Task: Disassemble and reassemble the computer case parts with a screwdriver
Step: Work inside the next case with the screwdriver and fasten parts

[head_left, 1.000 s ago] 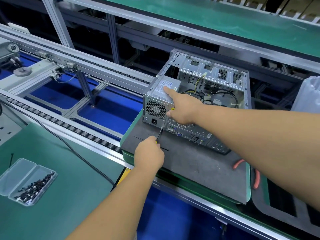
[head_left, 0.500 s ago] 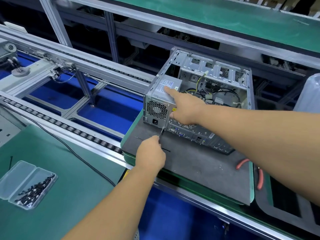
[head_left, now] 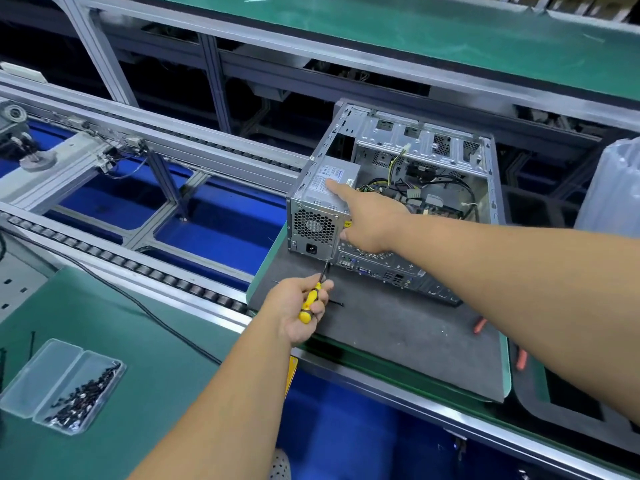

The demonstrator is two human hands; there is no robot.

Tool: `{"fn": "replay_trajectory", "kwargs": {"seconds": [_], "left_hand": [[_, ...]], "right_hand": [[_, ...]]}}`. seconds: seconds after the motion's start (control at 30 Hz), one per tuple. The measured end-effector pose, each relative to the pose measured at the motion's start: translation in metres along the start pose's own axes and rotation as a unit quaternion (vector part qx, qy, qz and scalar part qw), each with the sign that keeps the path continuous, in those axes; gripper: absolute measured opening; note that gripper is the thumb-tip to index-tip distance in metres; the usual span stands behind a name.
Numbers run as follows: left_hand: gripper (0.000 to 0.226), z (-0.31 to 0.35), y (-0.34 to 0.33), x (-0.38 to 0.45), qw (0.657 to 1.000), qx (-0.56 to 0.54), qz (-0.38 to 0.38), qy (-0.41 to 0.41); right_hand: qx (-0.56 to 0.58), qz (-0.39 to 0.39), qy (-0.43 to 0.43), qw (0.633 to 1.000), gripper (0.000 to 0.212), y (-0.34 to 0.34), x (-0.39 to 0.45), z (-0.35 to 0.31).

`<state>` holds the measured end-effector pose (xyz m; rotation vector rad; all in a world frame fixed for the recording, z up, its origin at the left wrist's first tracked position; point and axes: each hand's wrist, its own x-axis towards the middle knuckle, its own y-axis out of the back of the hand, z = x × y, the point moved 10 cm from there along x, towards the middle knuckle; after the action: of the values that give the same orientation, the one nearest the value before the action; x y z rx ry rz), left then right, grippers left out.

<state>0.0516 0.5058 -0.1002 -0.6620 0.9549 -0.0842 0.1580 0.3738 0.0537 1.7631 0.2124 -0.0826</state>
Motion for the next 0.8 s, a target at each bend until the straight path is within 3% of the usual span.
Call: {"fn": "replay_trajectory", "kwargs": {"seconds": [0.13, 0.2, 0.27, 0.3, 0.37, 0.4, 0.47, 0.53, 0.6, 0.67, 0.8], "left_hand": [[0.019, -0.004, 0.001, 0.008, 1.0, 0.0, -0.011, -0.022], [0.029, 0.004, 0.007, 0.012, 0.99, 0.104, 0.047, -0.081], [0.039, 0.022, 0.007, 0.008, 0.946, 0.262, 0.107, -0.16], [0.041, 0.032, 0.002, 0.003, 0.892, 0.376, 0.137, -0.207], [0.037, 0.044, -0.012, -0.01, 0.72, 0.61, 0.195, -0.268], [0.028, 0.045, -0.019, -0.015, 0.646, 0.676, 0.211, -0.283], [0.013, 0.039, -0.029, -0.019, 0.565, 0.74, 0.21, -0.299], [0.017, 0.036, -0.035, -0.021, 0.524, 0.768, 0.199, -0.311], [0.015, 0.045, -0.032, -0.021, 0.54, 0.758, 0.197, -0.308], [0.028, 0.052, -0.02, -0.02, 0.609, 0.715, 0.188, -0.288], [0.027, 0.04, 0.007, -0.031, 0.85, 0.459, 0.119, -0.227]], "right_hand": [[-0.002, 0.004, 0.002, 1.0, 0.098, -0.001, 0.002, 0.001], [-0.002, 0.005, 0.004, 1.0, 0.098, -0.002, 0.002, 0.001], [-0.003, 0.008, 0.003, 1.0, 0.098, -0.002, 0.003, 0.002], [-0.004, 0.009, 0.001, 1.0, 0.098, -0.002, 0.003, 0.002], [-0.004, 0.006, 0.001, 1.0, 0.098, -0.002, 0.002, 0.002], [-0.004, 0.005, -0.002, 1.0, 0.099, -0.003, 0.002, 0.002], [-0.001, 0.002, -0.009, 1.0, 0.099, -0.002, 0.001, 0.002], [0.004, -0.003, -0.012, 1.0, 0.099, -0.002, -0.001, 0.001], [0.004, -0.006, -0.016, 1.0, 0.099, -0.001, -0.003, 0.001], [0.002, -0.014, -0.014, 1.0, 0.101, -0.001, -0.005, -0.001], [0.011, -0.019, -0.001, 1.0, 0.098, 0.002, -0.016, -0.01]]}}
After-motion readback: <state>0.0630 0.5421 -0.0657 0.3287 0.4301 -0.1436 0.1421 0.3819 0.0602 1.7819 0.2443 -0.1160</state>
